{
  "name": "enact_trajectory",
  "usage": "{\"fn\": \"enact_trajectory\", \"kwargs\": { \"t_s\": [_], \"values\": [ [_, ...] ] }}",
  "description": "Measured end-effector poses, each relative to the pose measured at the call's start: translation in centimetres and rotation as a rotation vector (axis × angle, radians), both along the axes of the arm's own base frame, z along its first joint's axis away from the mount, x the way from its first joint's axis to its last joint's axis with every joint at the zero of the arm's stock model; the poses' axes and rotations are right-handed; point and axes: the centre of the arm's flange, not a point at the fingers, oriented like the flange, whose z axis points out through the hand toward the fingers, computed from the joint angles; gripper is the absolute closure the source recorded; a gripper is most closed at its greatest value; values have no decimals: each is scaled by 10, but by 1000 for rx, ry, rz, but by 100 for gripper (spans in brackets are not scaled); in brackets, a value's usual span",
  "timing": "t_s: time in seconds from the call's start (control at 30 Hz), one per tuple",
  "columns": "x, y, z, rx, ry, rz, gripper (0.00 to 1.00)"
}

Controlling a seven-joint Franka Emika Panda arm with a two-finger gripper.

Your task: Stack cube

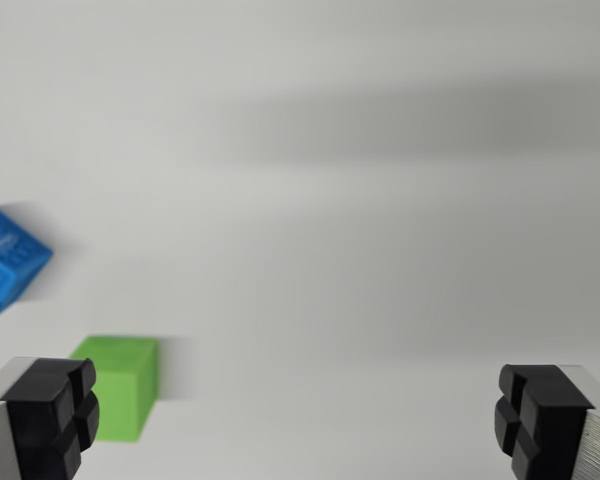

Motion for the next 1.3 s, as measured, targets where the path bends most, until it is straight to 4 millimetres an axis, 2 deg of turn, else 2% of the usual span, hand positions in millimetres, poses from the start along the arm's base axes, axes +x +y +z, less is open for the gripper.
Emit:
{"fn": "enact_trajectory", "kwargs": {
  "t_s": [1.3],
  "values": [
    [-80, 93, -78, 7, 20, 2, 0]
  ]
}}
